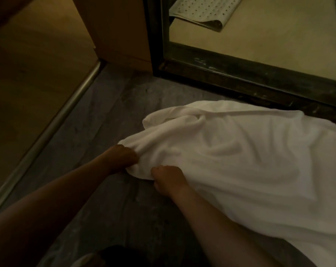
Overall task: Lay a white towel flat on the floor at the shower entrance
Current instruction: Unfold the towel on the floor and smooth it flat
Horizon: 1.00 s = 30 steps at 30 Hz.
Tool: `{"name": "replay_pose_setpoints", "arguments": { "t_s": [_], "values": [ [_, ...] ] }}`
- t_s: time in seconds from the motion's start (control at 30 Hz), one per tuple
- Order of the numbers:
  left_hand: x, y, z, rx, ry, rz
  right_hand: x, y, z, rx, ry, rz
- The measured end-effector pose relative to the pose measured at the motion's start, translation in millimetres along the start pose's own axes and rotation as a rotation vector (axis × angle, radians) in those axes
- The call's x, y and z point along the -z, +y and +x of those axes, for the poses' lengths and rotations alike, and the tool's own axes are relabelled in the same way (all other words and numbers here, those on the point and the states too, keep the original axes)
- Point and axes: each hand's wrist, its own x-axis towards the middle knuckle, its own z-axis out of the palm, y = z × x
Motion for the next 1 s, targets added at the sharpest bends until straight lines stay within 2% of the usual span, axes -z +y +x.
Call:
{"name": "replay_pose_setpoints", "arguments": {
  "t_s": [0.1, 0.2, 0.27, 0.37, 0.47, 0.53, 0.6, 0.67, 0.73, 0.8, 0.87, 1.0],
  "values": [
    [-9, -10, -1, 0.033, 0.015, -0.023, -2, -4, 5, -0.004, -0.033, 0.094],
    [-18, -16, -13, 0.208, -0.038, -0.167, -8, -15, 7, -0.007, -0.060, 0.176],
    [-26, -18, -25, 0.216, -0.032, -0.194, -15, -22, 8, -0.016, -0.075, 0.227],
    [-46, -24, -44, 0.142, -0.008, -0.172, -25, -37, 10, -0.015, -0.075, 0.250],
    [-63, -27, -58, 0.156, -0.089, -0.141, -37, -57, 10, 0.034, -0.109, 0.269],
    [-74, -29, -67, 0.015, -0.086, -0.033, -44, -69, 10, 0.083, -0.178, 0.289],
    [-80, -31, -77, -0.125, -0.092, -0.021, -45, -76, 11, 0.132, -0.246, 0.285],
    [-80, -30, -80, -0.192, -0.067, -0.024, -38, -74, 14, 0.164, -0.311, 0.251],
    [-70, -34, -83, -0.212, -0.164, 0.029, -20, -66, 22, 0.160, -0.352, 0.244],
    [-51, -42, -79, -0.195, -0.304, 0.047, 6, -54, 34, 0.112, -0.280, 0.259],
    [-30, -49, -70, -0.140, -0.177, -0.016, 36, -39, 50, 0.051, -0.114, 0.264],
    [3, -64, -32, 0.157, 0.162, -0.236, 87, -7, 83, -0.051, 0.105, 0.102]
  ]
}}
